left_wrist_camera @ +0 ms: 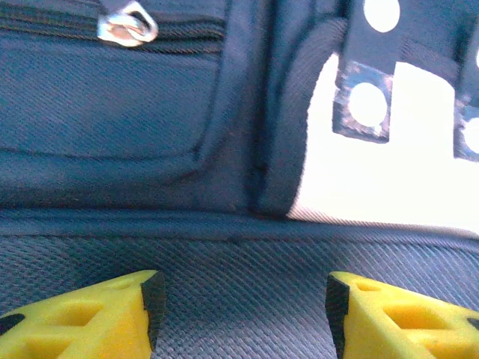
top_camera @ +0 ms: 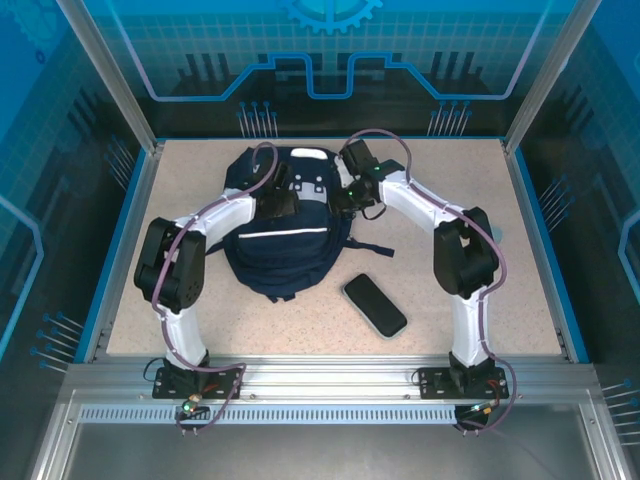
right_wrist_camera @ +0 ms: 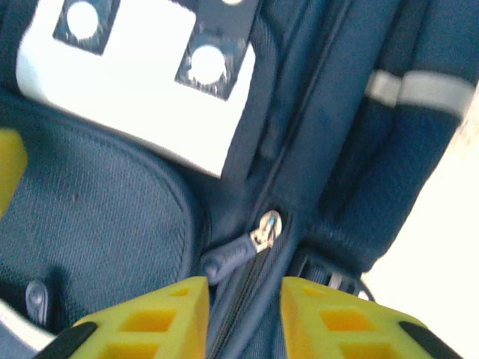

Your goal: Pack books, pencil case, and school supplies into a backpack

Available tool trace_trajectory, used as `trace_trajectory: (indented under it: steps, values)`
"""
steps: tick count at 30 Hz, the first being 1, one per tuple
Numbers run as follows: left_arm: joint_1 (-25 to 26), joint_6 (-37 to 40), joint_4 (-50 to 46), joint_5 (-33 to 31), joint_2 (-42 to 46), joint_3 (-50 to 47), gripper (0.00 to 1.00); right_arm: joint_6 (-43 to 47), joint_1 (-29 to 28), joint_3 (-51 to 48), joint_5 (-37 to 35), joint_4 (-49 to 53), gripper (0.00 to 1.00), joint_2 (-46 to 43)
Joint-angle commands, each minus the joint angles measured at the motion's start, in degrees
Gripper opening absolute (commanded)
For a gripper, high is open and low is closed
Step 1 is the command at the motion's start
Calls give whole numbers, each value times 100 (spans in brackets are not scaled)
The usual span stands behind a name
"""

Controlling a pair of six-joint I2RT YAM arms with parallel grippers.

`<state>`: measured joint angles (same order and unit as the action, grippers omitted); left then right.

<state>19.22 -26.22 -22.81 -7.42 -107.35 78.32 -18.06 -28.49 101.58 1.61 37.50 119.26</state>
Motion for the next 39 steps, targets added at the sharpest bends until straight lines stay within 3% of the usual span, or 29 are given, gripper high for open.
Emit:
trace_trajectory:
  steps: [1,7,19,29,35,39]
  values:
    - [36,339,18,641,343,-155,59,-287,-145,560,-550,532,36,373]
    - [82,234,-105,273,153,-105,48,-1175,-308,1243,-1353,1122,38,836]
    - [82,135,-144,76,-180,-151,46,-1481,-403,1707,-1187,1666,45,1372]
    - [51,196,-250,-172,-233,-125,49,-1241,-394,1363,-1017,1972,35,1016]
    - [54,232,-235,25,-65,-96,47,-1035,-376,1368,-873,1952,16,989]
    - [59,344,-207,250,203,-73,47,-941,-374,1362,-838,1889,20,947]
